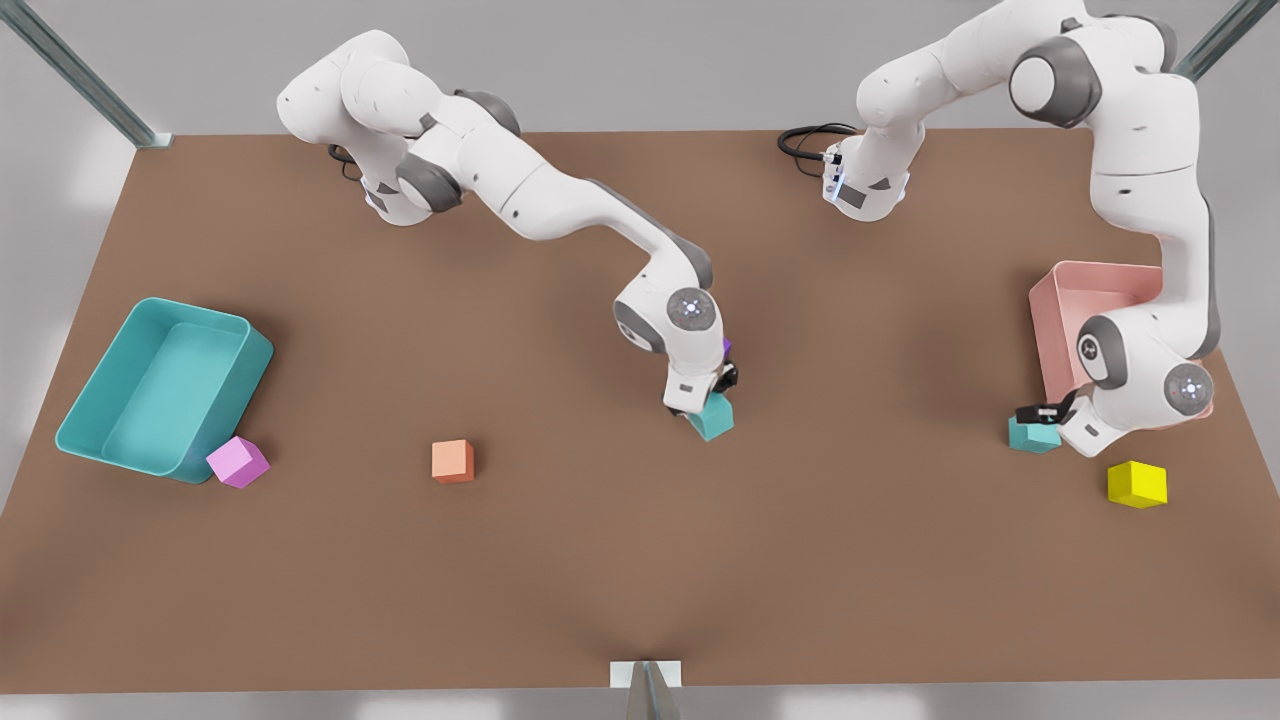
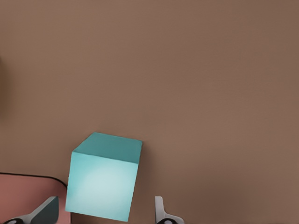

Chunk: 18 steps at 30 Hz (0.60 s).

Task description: Stack the two blue cubes on top of each other

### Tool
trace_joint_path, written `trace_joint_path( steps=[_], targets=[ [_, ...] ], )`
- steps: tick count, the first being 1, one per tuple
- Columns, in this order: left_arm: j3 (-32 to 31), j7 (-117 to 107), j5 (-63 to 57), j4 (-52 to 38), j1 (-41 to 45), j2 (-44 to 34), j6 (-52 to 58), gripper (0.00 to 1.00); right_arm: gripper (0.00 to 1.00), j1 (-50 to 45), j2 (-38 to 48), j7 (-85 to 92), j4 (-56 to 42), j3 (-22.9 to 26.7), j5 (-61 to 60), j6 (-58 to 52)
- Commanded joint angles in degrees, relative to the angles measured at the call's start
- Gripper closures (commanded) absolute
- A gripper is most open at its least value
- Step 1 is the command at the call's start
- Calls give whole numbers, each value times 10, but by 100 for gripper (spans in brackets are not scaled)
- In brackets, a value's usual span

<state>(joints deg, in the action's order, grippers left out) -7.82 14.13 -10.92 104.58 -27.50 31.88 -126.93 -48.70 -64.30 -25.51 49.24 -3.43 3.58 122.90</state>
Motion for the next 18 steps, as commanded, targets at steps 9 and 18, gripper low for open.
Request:
trace_joint_path(
  steps=[9,18],
  targets=[
    [3,17,-34,4,-7,23,-64,0,1,-1,-31,-38,7,-4,0,63],
    [3,13,-34,4,-10,40,-75,0,0,0,-46,-38,8,-4,1,89]
  ],
)
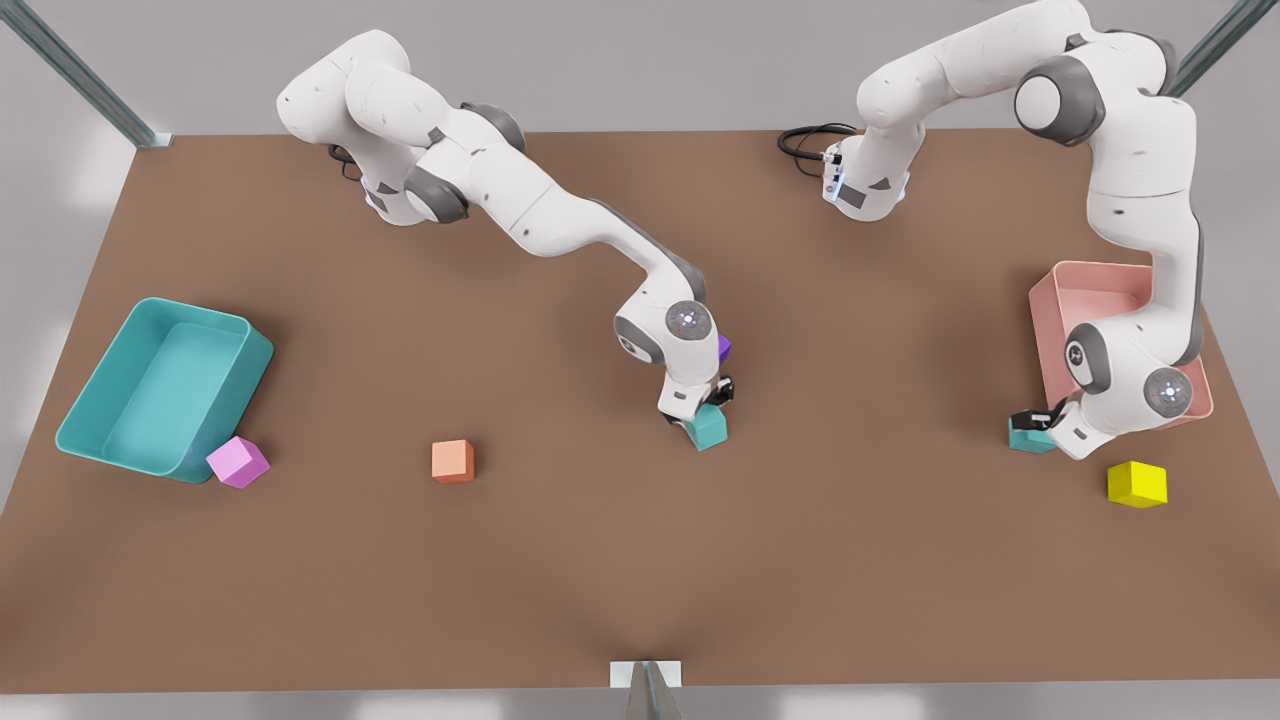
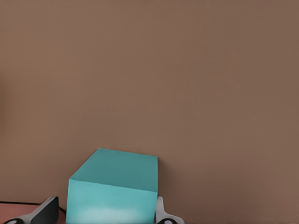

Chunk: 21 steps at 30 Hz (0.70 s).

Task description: Stack the two blue cubes on top of each other

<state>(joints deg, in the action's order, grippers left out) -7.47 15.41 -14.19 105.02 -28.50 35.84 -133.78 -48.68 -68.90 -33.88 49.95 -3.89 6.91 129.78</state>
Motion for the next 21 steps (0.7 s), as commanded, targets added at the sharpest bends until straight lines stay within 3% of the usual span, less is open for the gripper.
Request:
trace_joint_path(
  steps=[1,12,13,16,20,21],
  targets=[
    [0,-1,-1,0,0,-1,-6,0,0,0,0,46,0,0,-32,21],
    [-1,-3,-1,0,0,-1,-5,0,0,-4,28,47,0,-10,-36,-6],
    [-1,-3,-1,0,0,-2,-5,2,0,-3,35,47,1,-14,-36,-15],
    [-1,-13,-1,0,1,-2,-3,24,0,-5,72,50,1,-19,-36,-64],
    [-4,-24,-1,-5,3,-16,25,28,0,-1,340,126,110,-26,-38,-357],
    [-9,-45,-1,-6,9,-37,52,28,0,18,465,134,253,-25,-38,-368]
  ],
)
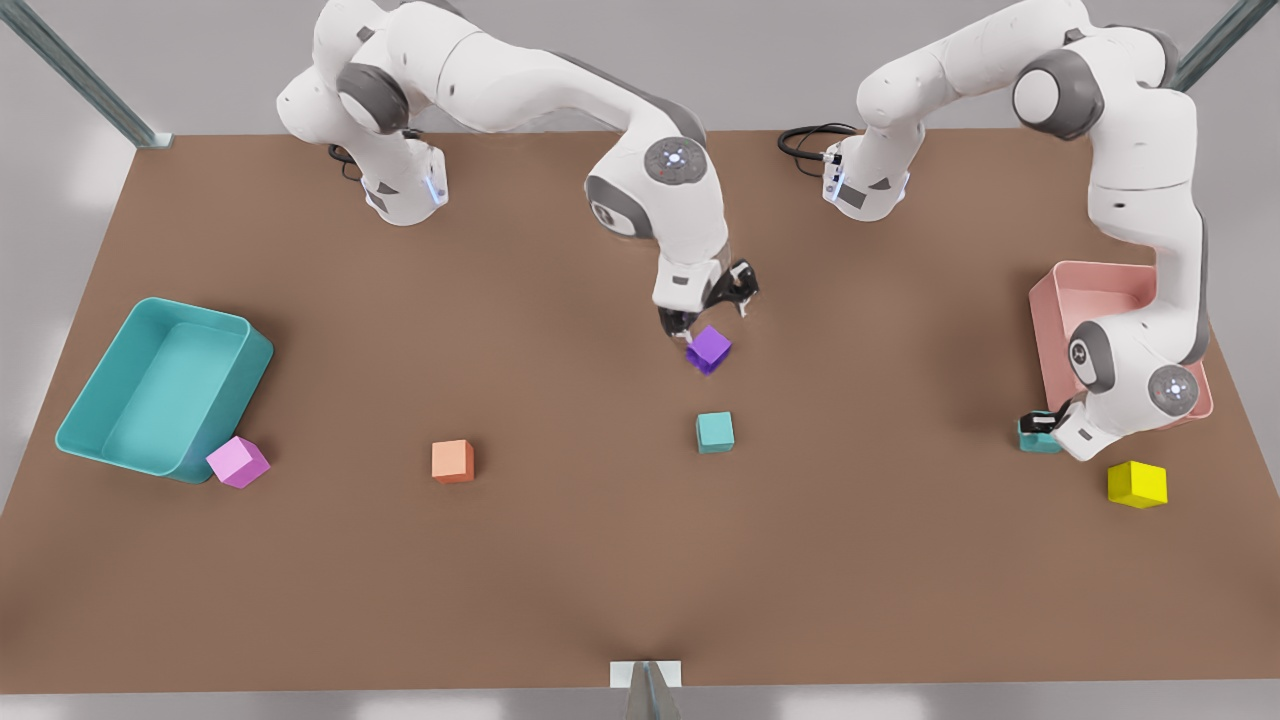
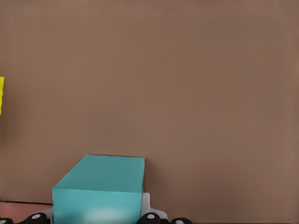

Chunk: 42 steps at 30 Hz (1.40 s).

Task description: Stack the two blue cubes on top of each other

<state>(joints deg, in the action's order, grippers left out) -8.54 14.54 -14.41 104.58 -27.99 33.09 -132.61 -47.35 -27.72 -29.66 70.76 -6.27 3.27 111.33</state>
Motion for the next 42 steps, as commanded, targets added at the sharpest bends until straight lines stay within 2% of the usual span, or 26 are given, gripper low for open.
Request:
trace_joint_path(
  steps=[1,2,3,4,5,6,7,9,11,14,16,17,21,35,42],
  targets=[
    [-14,-52,3,-2,2,-19,53,28,0,29,164,108,148,3,-2,-202],
    [-23,-57,3,-4,3,-22,61,33,0,67,283,111,219,6,-2,-284],
    [-40,-73,3,-12,3,-23,74,33,0,130,398,111,322,10,-2,-284],
    [-68,-107,2,-29,6,-30,106,33,0,242,463,114,379,21,-2,-299],
    [-92,-142,2,-48,15,-32,144,33,0,311,466,149,406,83,-1,-285],
    [-98,-192,2,-58,54,-48,175,33,0,385,461,153,485,118,2,-177],
    [-101,-235,2,-57,79,-61,193,33,0,430,416,152,577,117,2,-41],
    [-180,-342,2,-54,87,-73,227,32,0,469,313,154,616,115,7,107],
    [-247,-405,2,-51,92,-70,230,32,0,532,267,171,619,49,9,166],
    [-253,-559,3,-53,199,-63,221,32,0,505,246,171,617,48,15,180],
    [-253,-624,8,-68,247,-51,205,32,0,517,246,300,617,47,22,180],
    [-251,-666,8,-90,275,-33,195,32,0,522,247,300,617,47,22,176],
    [-246,-715,-1,-148,331,21,191,32,0,532,247,298,613,46,21,170],
    [-224,-745,-61,-173,363,99,141,32,0,522,246,276,610,43,20,151],
    [-224,-747,-65,-171,363,101,138,31,0,522,246,268,610,35,19,148]
  ],
)
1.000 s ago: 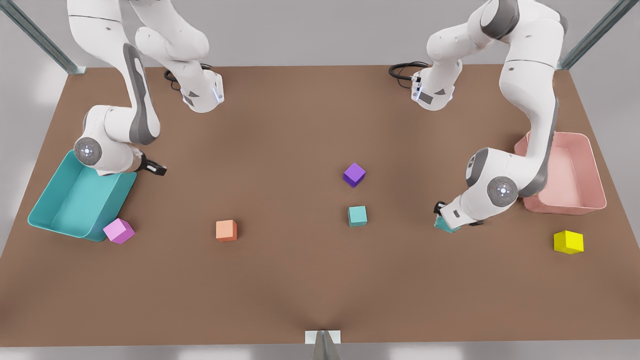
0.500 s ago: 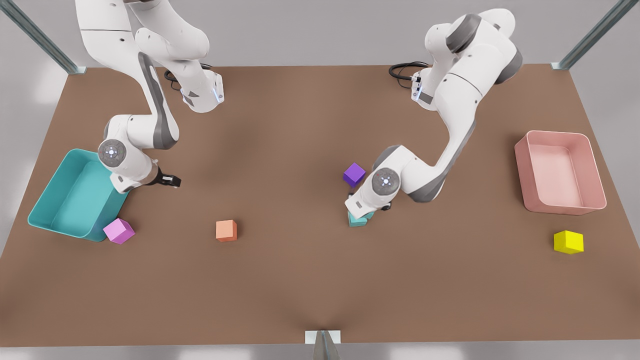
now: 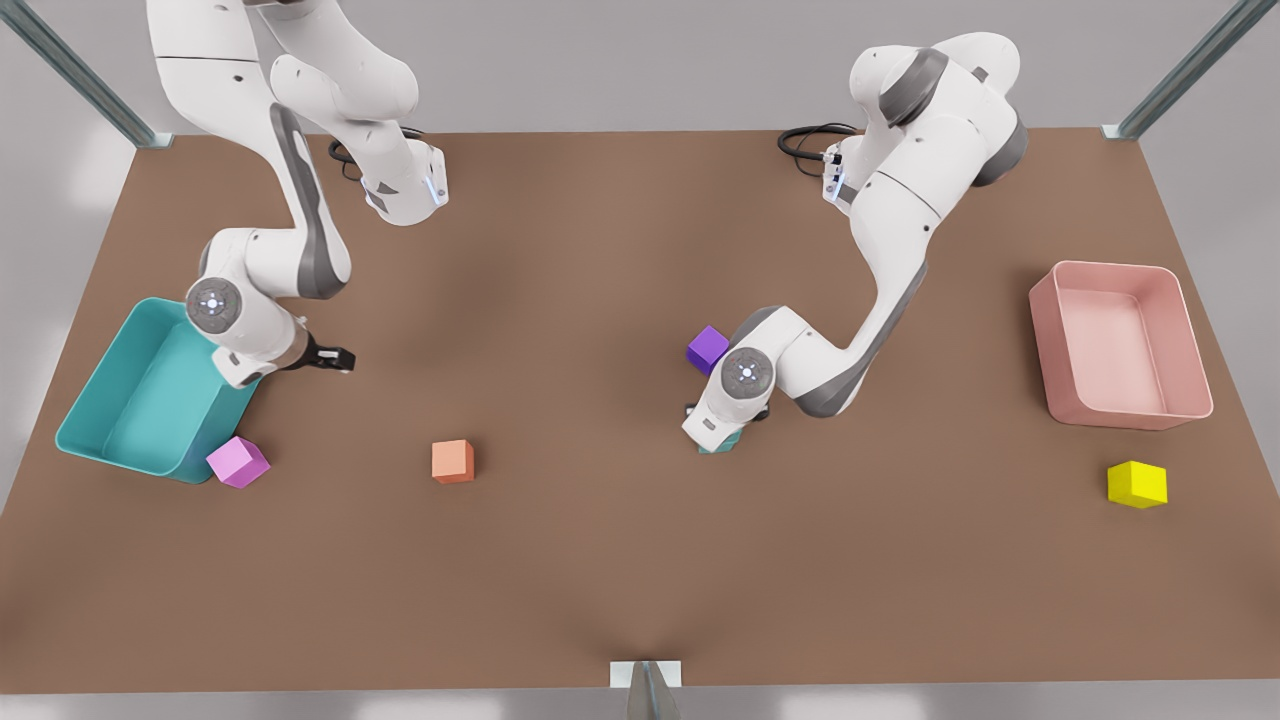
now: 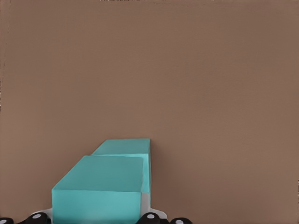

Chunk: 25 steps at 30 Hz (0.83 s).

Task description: Stack the two blue cubes on top of each other

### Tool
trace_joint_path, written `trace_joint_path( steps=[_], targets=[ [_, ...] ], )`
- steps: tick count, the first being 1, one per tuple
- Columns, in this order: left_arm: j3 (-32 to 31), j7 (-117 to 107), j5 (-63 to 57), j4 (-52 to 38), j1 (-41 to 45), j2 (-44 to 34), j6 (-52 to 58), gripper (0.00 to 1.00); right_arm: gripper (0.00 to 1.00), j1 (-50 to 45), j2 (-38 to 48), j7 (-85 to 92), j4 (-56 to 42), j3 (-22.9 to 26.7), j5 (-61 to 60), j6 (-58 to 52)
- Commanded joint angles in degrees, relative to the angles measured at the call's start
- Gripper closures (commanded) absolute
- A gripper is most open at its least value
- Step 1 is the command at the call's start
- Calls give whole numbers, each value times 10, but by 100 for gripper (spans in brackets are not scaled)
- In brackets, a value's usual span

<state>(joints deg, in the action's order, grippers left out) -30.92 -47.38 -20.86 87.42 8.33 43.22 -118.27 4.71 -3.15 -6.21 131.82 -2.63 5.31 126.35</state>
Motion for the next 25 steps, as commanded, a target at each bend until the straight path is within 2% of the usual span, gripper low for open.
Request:
trace_joint_path(
  steps=[1,7,9,11,13,15,16,17,18,19,20,21,25],
  targets=[
    [0,-125,-4,-1,-2,-2,-4,0,0,1,0,33,-1,-2,-1,-2],
    [-2,-126,-4,-10,-4,-14,40,0,0,1,1,30,-1,-3,-2,-1],
    [-24,-127,3,-80,-1,-49,169,0,0,1,2,30,-1,-3,-1,-2],
    [-59,-121,-2,-200,1,-50,317,0,0,1,2,30,-1,-5,-3,-2],
    [-57,-77,3,-289,-7,-80,436,0,0,1,2,30,-8,-5,-4,-7],
    [-52,-29,-2,-303,-81,-102,470,0,0,5,2,25,-12,-5,-7,-11],
    [-52,68,-3,-303,-130,-104,468,0,0,2,0,25,-12,-5,-7,-9],
    [97,222,7,-312,-67,-111,472,0,0,1,0,25,-12,-5,-7,-9],
    [315,376,218,-304,-23,-153,466,0,0,1,-1,25,-12,-5,-7,-9],
    [333,413,257,-286,-39,-177,449,0,0,0,-1,25,-12,-5,-7,-9],
    [325,475,253,-62,-57,-311,268,0,0,-1,1,25,-12,-9,-7,-11],
    [326,466,253,47,-55,-372,192,0,0,0,2,30,-12,-13,-7,-11],
    [325,473,253,9,-56,-351,210,0,0,0,3,29,-13,-19,-8,-17]
  ],
)
